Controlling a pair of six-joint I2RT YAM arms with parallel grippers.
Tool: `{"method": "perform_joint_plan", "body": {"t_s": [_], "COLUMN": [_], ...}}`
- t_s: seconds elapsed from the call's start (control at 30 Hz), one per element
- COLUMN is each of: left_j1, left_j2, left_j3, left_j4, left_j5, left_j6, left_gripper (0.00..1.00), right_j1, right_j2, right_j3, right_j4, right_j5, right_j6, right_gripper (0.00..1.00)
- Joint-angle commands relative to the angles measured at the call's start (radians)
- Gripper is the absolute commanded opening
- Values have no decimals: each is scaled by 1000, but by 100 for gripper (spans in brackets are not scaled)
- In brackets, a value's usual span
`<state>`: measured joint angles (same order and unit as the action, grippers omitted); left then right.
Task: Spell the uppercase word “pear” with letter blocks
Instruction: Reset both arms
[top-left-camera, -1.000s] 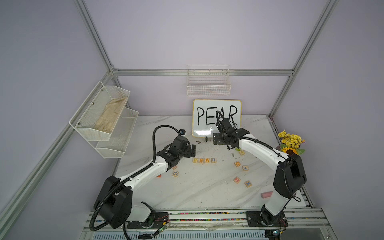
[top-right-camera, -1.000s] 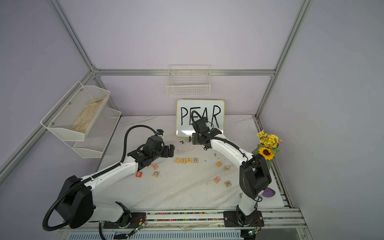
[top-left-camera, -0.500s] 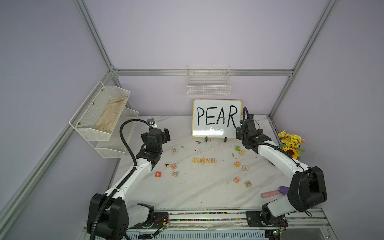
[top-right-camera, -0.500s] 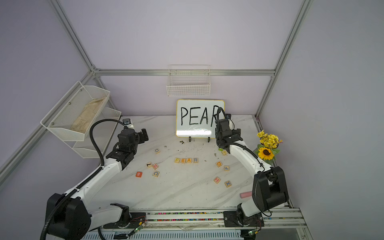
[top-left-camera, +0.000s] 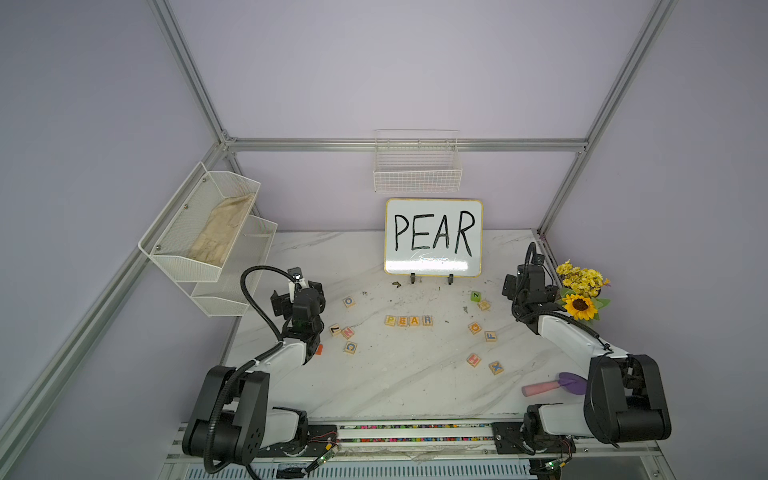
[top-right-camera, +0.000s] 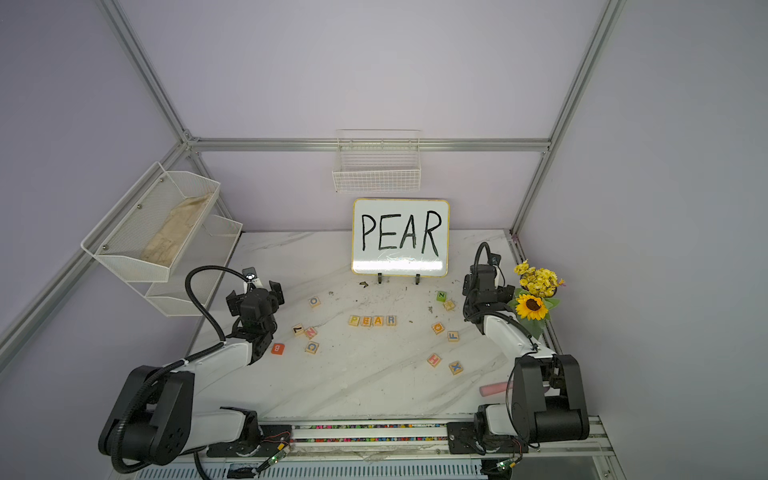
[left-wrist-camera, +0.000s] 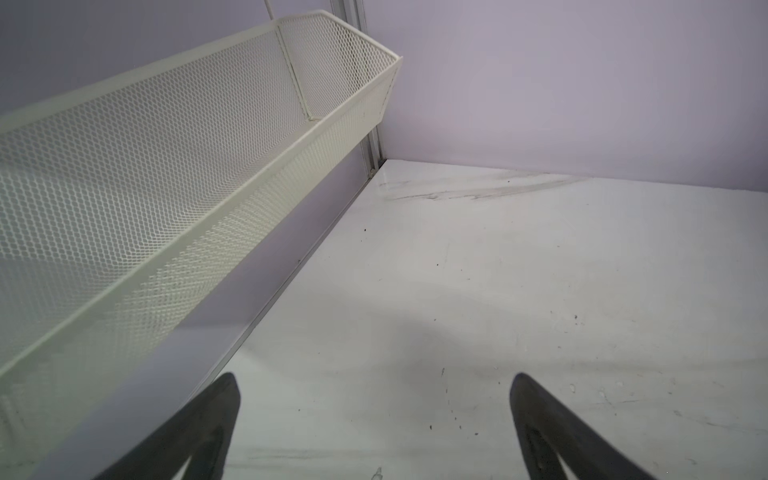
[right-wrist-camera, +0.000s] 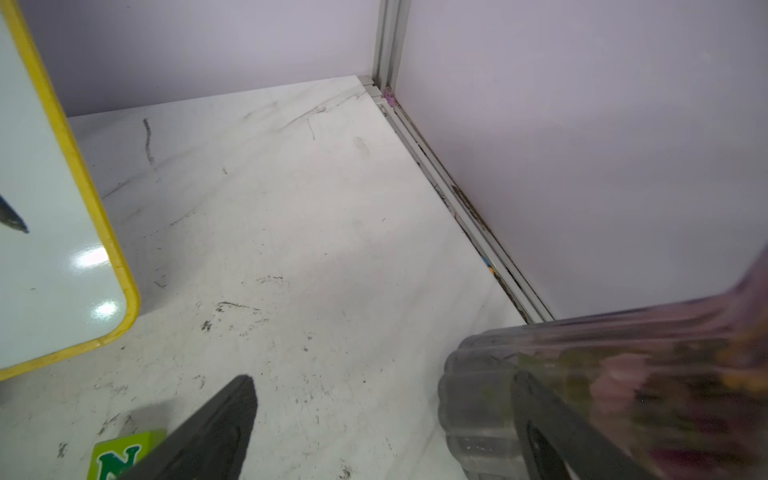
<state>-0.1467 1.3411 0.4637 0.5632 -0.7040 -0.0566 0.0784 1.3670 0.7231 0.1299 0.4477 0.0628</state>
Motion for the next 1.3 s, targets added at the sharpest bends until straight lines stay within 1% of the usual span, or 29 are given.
{"method": "perform_joint_plan", "body": {"t_s": [0.0,0.03,0.07,0.13,0.2,0.37,0.43,0.53,0.6,0.67,0.77,0.87,0.97,1.07,1.13,1.2,1.23,1.27], "left_j1": [17,21,22,23,25,28,31,52,65,66,67,76,77,82,82,82,81,82], "left_j2": [50,63,111,143,171,177,196,182,212,271,227,243,242,240,240,240,240,240], "left_j3": [-81,-91,-98,-112,-120,-120,-114,-113,-124,-140,-111,-112,-106,-102,-102,-102,-102,-102], "left_j4": [251,290,325,388,440,439,451,416,437,569,437,463,449,437,438,438,438,438], "left_j5": [-25,-19,-16,-6,20,127,172,221,261,290,294,306,307,311,312,313,312,312], "left_j6": [7,6,7,4,21,46,66,42,27,84,48,55,51,46,46,46,46,46], "left_gripper": [100,100,100,100,100,100,100,100,100,100,100,100,100,100,100,100,100,100], "right_j1": [-2,-3,-3,-5,-5,-8,-9,-18,-26,-32,-35,-35,-35,-35,-35,-35,-35,-35], "right_j2": [1,1,31,63,90,156,159,163,168,175,178,149,117,132,169,233,263,295], "right_j3": [-83,-100,-108,-112,-127,-167,-163,-187,-186,-179,-177,-187,-221,-250,-278,-308,-317,-314], "right_j4": [223,253,264,278,322,470,472,545,552,554,553,514,497,519,600,737,804,832], "right_j5": [-116,-133,-138,-142,-184,-226,-257,-299,-338,-366,-392,-405,-419,-428,-450,-475,-488,-519], "right_j6": [-85,-98,-107,-121,-142,-151,-166,-182,-188,-189,-194,-187,-205,-208,-176,-139,-130,-135], "right_gripper": [97,97,98,97,97,97,97,97,97,97,97,97,97,97,97,97,97,97]}}
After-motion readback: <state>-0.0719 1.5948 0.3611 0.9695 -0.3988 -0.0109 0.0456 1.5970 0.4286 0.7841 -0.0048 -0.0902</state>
